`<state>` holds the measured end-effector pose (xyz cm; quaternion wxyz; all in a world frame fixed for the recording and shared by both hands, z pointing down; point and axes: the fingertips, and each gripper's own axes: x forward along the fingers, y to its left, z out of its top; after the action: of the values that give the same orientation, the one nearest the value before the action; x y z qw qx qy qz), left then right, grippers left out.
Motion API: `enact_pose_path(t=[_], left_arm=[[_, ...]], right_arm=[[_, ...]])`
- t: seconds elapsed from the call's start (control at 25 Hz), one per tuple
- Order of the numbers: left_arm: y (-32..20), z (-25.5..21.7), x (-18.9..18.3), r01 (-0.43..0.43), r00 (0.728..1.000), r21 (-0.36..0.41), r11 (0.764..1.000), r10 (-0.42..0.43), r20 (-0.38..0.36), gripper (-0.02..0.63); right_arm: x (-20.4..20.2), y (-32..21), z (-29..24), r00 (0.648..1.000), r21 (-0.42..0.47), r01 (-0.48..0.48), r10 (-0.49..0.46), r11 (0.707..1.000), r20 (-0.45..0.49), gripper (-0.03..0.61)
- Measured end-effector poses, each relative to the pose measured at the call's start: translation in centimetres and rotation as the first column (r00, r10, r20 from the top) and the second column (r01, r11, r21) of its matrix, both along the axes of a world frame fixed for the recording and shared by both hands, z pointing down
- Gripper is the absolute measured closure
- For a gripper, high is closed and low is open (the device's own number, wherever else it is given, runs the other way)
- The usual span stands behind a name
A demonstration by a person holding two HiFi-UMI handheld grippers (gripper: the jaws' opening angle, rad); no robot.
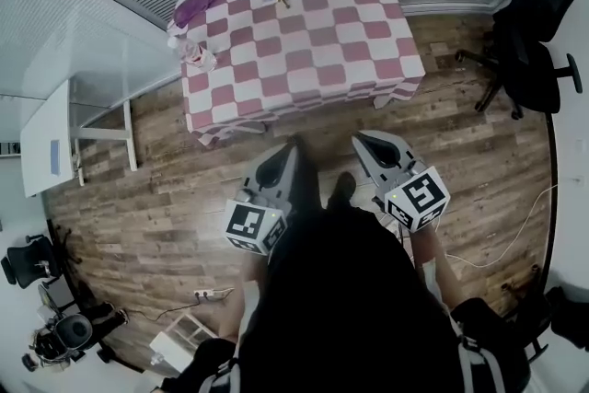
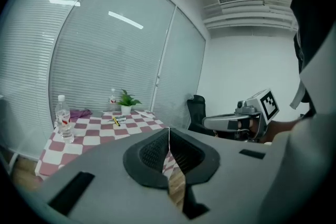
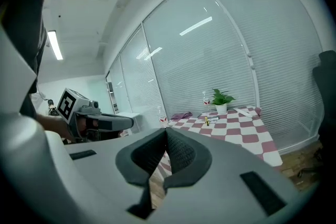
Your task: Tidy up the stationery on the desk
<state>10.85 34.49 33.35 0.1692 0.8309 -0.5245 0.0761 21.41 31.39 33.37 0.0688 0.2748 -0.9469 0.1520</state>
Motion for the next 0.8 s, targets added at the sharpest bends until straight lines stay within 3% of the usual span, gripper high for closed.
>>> enact_pose_path(t=[0.28, 0.8], left_arm=[[-3.1, 0.6, -2.7, -0.012, 1.000, 0.006, 1.000, 0.012, -0.007, 0.580], [-13.6, -1.5, -11.8, -0.024, 0.999, 0.060, 0.998, 0.025, -0.022, 0.580]], right_arm=[[-2.4, -3.2, 0.7, 1.000, -0.030, -0.026, 0.026, 0.999, -0.009, 0.558], [-11.5, -14.6, -1.7, 0.995, 0.021, -0.086, 0.087, 0.996, -0.040, 0.557]])
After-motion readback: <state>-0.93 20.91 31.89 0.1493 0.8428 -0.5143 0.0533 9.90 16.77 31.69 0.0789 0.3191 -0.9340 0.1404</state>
